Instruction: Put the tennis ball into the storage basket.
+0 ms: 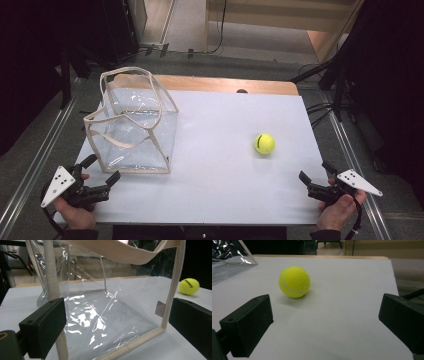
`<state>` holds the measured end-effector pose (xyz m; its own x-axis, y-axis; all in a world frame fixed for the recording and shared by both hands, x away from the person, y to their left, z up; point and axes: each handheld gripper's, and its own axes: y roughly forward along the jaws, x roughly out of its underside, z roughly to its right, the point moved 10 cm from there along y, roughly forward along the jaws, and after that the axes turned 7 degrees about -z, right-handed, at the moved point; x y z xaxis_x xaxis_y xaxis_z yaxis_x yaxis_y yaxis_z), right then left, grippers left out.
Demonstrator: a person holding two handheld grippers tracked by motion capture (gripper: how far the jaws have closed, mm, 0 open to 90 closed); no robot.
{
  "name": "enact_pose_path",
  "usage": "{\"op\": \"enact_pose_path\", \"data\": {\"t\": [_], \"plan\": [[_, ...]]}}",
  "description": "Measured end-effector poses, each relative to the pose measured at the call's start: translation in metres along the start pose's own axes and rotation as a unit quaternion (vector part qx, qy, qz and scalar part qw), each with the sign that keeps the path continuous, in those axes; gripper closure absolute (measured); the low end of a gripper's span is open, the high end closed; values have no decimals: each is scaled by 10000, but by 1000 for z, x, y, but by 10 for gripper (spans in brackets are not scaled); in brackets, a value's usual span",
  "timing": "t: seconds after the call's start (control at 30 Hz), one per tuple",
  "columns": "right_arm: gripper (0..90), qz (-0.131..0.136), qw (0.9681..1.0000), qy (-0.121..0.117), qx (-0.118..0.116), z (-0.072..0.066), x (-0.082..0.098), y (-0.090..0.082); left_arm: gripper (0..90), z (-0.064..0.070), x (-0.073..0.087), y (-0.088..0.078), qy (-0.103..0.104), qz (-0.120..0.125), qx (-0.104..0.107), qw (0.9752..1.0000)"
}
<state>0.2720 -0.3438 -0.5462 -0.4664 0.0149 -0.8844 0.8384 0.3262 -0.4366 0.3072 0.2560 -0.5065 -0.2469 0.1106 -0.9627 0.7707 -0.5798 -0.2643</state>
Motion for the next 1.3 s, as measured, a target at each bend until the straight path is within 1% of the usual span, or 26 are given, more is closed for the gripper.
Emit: {"op": "enact_pose_path", "data": {"t": [0.03,0.07,0.1,0.13,0.17,0.2,0.23,0.27,0.33,0.37,0.47,0.5,0.57,0.63,0.67,0.7,0.73,0.77,0.87,0.93,0.97,1.03,1.07,1.1,1.2,1.3], "plan": [[0,0,10000,0,0,0,0,0,13,0,0,0,-10,-6,-9,10000],[0,45,9999,107,-11,2,-2,1,13,1,0,1,0,3,4,10000],[0,29,9999,130,-16,4,-2,2,13,1,0,1,0,3,4,10000],[0,-33,9997,216,-51,3,-1,3,13,1,0,1,-12,2,20,10000],[0,-33,9997,216,-51,3,-1,3,13,1,1,2,-14,-17,15,10000],[0,-107,9997,203,-14,2,-2,4,13,1,1,2,-9,-24,18,10000],[0,-122,9997,185,-71,0,-3,5,13,2,1,1,-6,-21,28,10000],[0,-123,9998,127,-92,-2,-4,4,13,2,1,1,-6,-21,28,10000],[0,-104,9999,97,-64,-3,-6,4,13,2,1,2,12,-31,33,10000],[0,-241,9996,22,-158,-7,-7,5,13,2,1,2,22,-32,26,10000],[0,-275,9995,-37,-130,-8,-9,5,13,3,2,2,29,-48,30,10000],[0,-346,9993,-28,-127,-10,-9,5,13,3,2,3,31,-47,36,10000],[0,-522,9986,-82,-1,-10,-9,8,13,3,2,3,33,-54,32,10000],[0,-655,9973,-289,161,-11,-10,9,13,3,2,3,31,-53,35,10000],[0,-704,9967,-378,158,-12,-11,11,13,3,2,3,31,-53,35,10000],[0,-704,9967,-378,158,-12,-11,11,13,3,2,3,38,-46,41,10000],[0,-829,9953,-475,126,-15,-12,13,13,4,2,3,38,-28,56,10000],[0,-870,9947,-531,139,-15,-13,14,13,4,2,3,38,-28,56,10000],[0,-922,9941,-564,63,-18,-15,17,13,4,2,3,62,-53,67,9999],[0,-1002,9928,-657,-23,-21,-17,22,13,4,2,4,62,-55,66,9999],[0,-1002,9928,-657,-23,-21,-17,22,13,4,2,4,65,-63,58,9999],[0,-1099,9909,-775,60,-23,-19,28,13,4,2,4,57,-52,63,10000],[0,-1099,9909,-775,60,-23,-19,28,13,4,2,4,64,-61,61,9999],[0,-1116,9898,-881,11,-26,-21,31,13,4,3,4,67,-63,65,9999],[0,-1147,9894,-887,-61,-29,-24,34,13,4,3,4,81,-71,63,9999],[0,-1210,9879,-951,-169,-33,-27,37,13,5,2,4,75,-49,79,9999]]}}
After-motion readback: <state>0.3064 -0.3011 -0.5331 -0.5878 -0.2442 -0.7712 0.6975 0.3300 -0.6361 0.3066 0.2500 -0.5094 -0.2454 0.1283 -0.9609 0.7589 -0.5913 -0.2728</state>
